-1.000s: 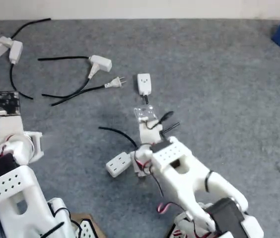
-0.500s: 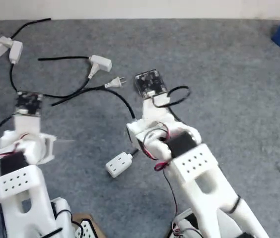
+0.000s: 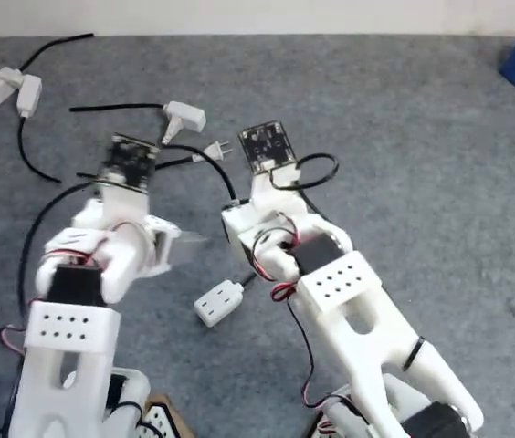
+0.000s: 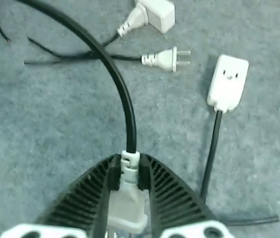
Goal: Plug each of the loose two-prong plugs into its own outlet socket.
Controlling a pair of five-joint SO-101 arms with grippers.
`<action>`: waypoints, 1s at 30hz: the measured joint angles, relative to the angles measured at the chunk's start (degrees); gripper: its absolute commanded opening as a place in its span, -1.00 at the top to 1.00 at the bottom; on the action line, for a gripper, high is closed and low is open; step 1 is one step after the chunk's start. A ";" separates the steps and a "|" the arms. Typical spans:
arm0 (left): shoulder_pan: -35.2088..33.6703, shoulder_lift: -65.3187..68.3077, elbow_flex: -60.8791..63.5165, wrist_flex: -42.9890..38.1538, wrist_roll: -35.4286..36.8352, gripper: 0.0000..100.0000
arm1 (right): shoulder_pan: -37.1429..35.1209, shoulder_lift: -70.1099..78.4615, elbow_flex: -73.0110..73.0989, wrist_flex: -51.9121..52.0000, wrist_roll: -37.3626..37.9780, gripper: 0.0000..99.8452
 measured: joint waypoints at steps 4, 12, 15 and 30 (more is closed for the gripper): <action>4.22 0.00 0.00 0.97 2.29 0.00 | 0.88 1.32 -2.02 -0.09 -1.41 0.99; 5.45 0.00 0.00 1.05 2.46 0.00 | 1.05 0.44 -5.36 5.80 -6.42 0.99; 5.45 0.00 0.00 0.62 2.46 0.00 | -1.05 -2.99 -8.70 11.69 -7.03 0.99; 5.27 0.00 1.49 -1.32 2.46 0.00 | -4.57 -8.97 -13.80 25.05 -7.12 0.99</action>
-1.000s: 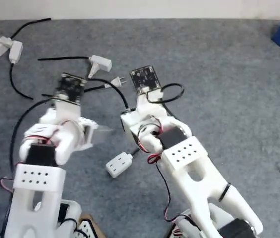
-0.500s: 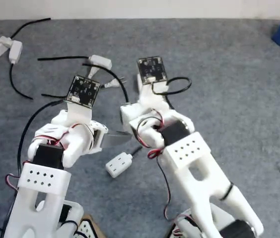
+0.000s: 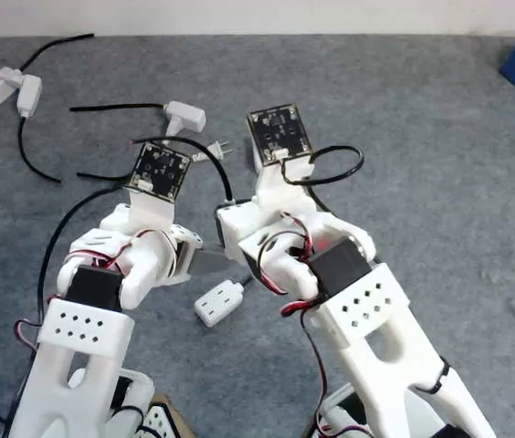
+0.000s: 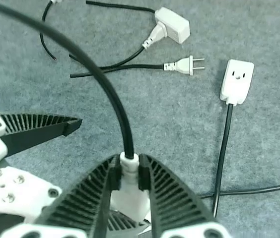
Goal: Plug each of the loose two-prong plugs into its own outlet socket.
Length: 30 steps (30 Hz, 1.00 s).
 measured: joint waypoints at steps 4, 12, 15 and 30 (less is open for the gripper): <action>-2.29 0.18 0.18 -0.88 -0.09 0.00 | 0.00 -1.14 -0.53 3.69 1.93 0.99; -4.13 0.00 0.00 -2.55 0.00 0.00 | 1.23 -0.88 7.38 7.03 5.45 0.99; -4.22 0.00 0.00 -2.55 0.00 0.00 | 1.49 -0.88 10.11 5.36 5.45 0.99; -25.76 0.00 8.00 -15.82 -4.75 0.00 | 1.23 -0.88 11.25 7.21 12.48 0.99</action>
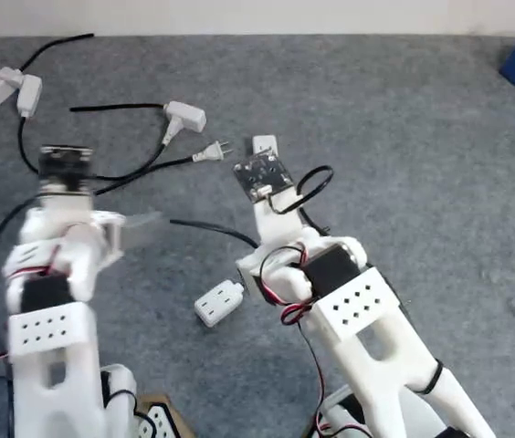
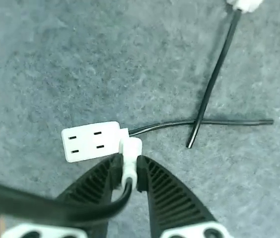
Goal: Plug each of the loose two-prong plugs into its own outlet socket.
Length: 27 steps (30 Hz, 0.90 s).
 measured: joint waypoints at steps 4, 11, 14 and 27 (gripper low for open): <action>-5.63 0.09 -3.69 0.18 2.81 0.00 | -2.29 1.85 0.00 -0.97 4.22 0.99; -6.07 0.09 -10.37 9.85 3.52 0.00 | -4.84 16.18 -4.31 -1.93 5.45 0.99; -6.07 0.09 -10.46 10.02 3.52 0.00 | -6.42 18.29 -7.65 -1.93 5.45 0.99; -6.68 0.09 -10.46 10.02 3.52 0.00 | -9.05 18.99 -9.76 -2.02 3.34 0.99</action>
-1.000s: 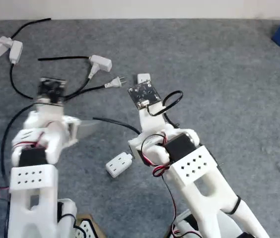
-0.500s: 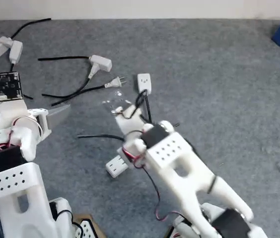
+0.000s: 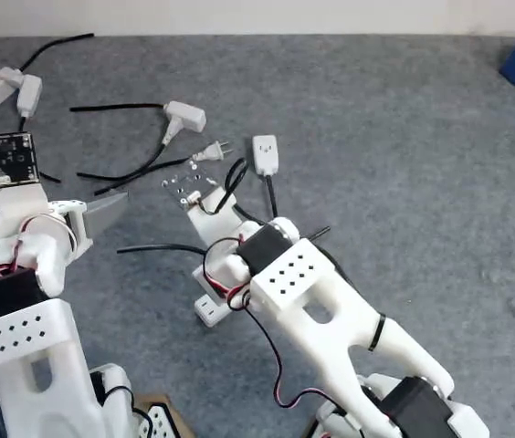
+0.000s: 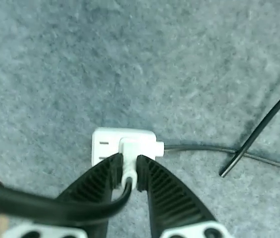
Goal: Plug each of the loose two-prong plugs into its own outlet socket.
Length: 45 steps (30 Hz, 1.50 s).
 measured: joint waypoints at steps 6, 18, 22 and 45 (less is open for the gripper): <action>0.00 0.00 0.00 0.00 0.00 0.00 | -0.09 0.00 0.70 0.00 0.00 0.99; 0.00 0.00 0.00 0.00 0.00 0.00 | -0.09 6.15 0.79 -2.20 0.00 0.99; -0.79 0.00 0.00 0.00 0.00 0.00 | 0.00 6.77 0.79 -3.34 0.00 0.99; -1.67 -0.09 -1.14 1.58 -1.05 0.00 | 0.26 10.90 15.21 -18.20 -2.29 0.99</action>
